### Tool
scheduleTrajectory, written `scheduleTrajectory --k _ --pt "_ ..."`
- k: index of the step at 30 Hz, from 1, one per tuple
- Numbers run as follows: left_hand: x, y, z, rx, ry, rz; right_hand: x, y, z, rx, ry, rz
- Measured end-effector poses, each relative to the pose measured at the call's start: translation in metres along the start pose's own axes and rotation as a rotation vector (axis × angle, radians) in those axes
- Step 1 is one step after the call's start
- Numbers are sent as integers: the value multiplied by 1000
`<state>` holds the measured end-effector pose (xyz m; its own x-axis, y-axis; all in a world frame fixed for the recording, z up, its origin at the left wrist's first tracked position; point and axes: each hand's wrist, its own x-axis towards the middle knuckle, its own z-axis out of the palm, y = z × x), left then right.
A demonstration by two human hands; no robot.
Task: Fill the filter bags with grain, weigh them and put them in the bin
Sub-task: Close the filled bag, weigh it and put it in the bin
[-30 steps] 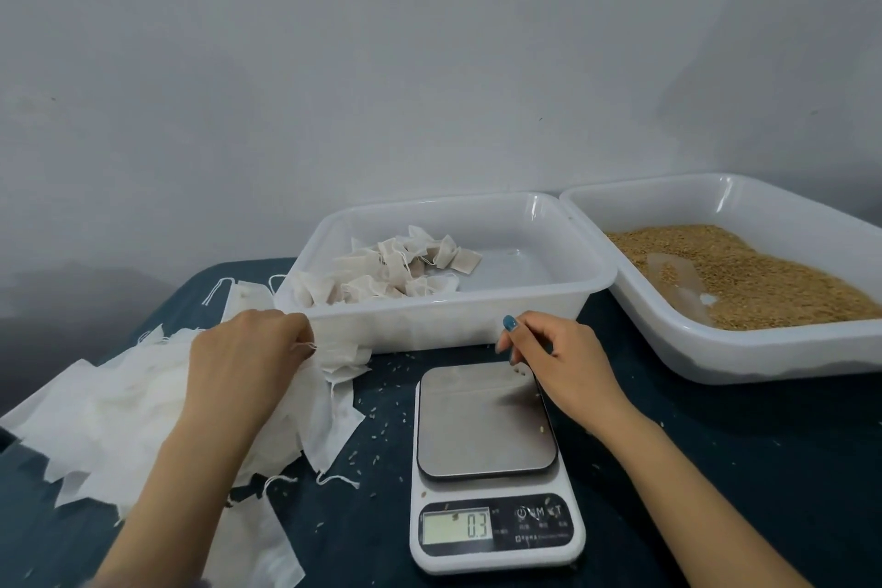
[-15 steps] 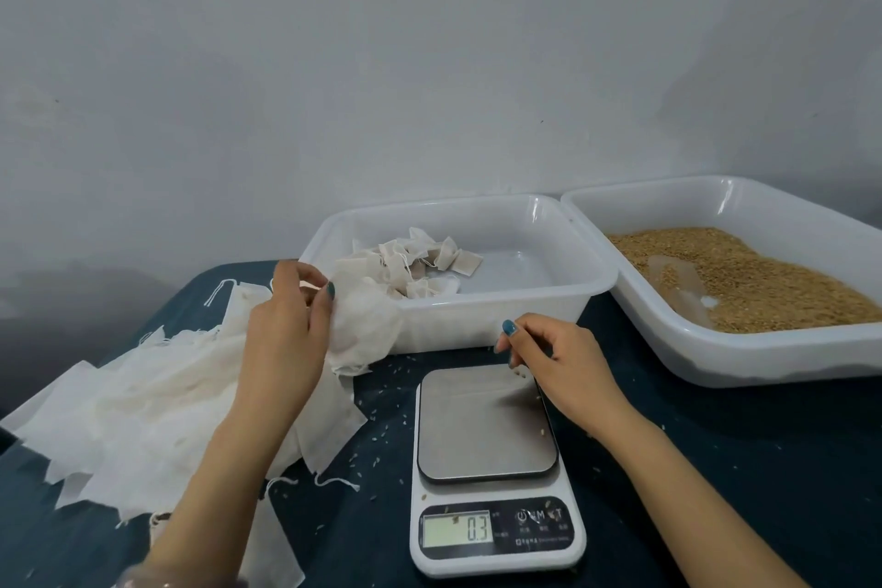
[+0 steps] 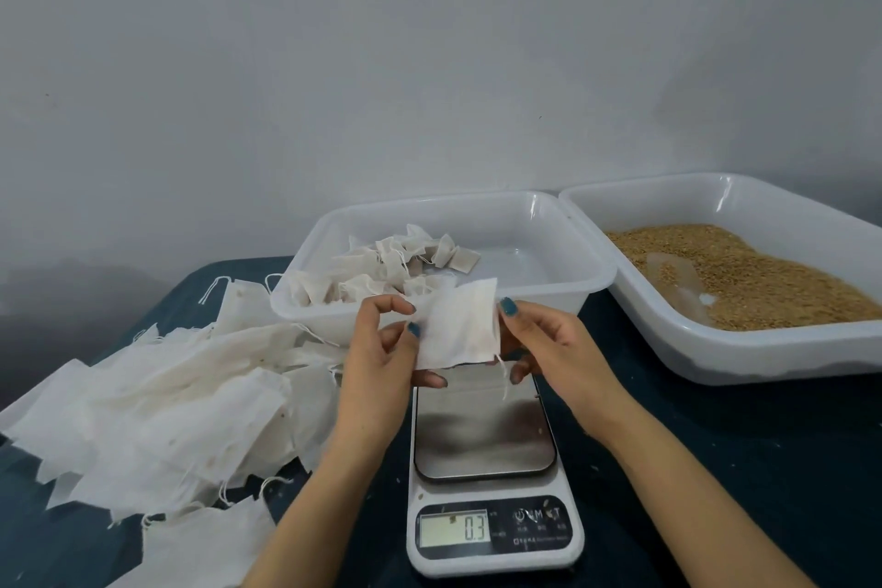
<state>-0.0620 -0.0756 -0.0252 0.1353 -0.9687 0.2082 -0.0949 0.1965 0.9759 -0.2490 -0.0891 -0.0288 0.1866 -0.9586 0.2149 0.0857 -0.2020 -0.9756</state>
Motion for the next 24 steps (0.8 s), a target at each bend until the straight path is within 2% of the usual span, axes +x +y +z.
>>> scheduleTrajectory --k 5,11,16,24 --pt "-2 -5 -1 -41 5 13 1 2 1 -103 14 -18" --pt "-3 -9 -5 -24 54 -12 0 1 -1 -69 39 -10" --pt "-3 -10 -6 -38 60 0 -2 1 1 -161 21 -54" --pt "-5 -14 -2 36 -9 130 -4 3 5 -327 -4 -178"
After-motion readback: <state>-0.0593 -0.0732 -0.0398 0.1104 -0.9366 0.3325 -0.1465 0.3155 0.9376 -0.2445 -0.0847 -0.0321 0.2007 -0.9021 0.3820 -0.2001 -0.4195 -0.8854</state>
